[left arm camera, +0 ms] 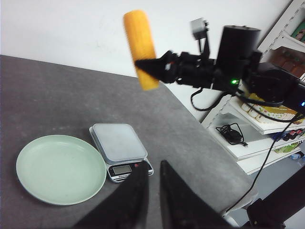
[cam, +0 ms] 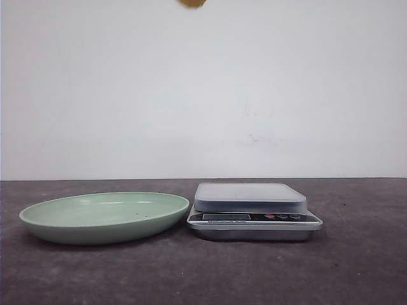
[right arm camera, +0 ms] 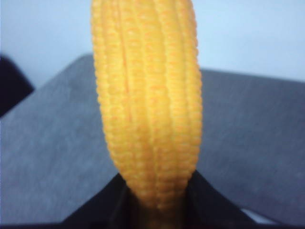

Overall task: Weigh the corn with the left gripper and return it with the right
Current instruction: 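Carry the corn with the right gripper to the plate and release it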

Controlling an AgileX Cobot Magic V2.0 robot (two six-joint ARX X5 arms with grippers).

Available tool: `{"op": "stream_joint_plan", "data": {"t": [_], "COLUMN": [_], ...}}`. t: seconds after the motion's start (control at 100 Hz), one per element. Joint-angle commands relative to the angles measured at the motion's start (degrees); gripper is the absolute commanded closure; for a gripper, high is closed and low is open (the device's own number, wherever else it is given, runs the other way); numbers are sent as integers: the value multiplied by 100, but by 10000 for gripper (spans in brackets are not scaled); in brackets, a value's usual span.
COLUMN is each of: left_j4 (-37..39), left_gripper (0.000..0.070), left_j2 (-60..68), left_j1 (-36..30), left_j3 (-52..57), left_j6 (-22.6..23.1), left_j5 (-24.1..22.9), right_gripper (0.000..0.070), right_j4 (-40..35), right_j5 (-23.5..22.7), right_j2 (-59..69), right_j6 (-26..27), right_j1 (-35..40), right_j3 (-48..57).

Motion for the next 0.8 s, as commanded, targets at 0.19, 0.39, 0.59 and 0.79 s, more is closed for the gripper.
{"op": "stream_joint_plan", "data": {"t": [0.19, 0.39, 0.59, 0.79], "left_j4": [-35, -42, -39, -42], "left_gripper": [699, 699, 699, 699], "left_j2": [63, 63, 63, 63], "left_j1": [-26, -26, -26, -26], "left_j3": [81, 81, 81, 81], "left_j6": [57, 155, 181, 181], "left_j5": [-11, -13, -15, -15], "right_gripper": [694, 694, 694, 693], "right_j4": [-280, -540, -774, -896], "right_j5": [-291, -737, -1082, -1281], "right_j2": [887, 1639, 2267, 2540], "right_j6": [702, 1226, 1394, 1585], "right_j1": [190, 243, 315, 337], "right_j3": [87, 87, 87, 87]}}
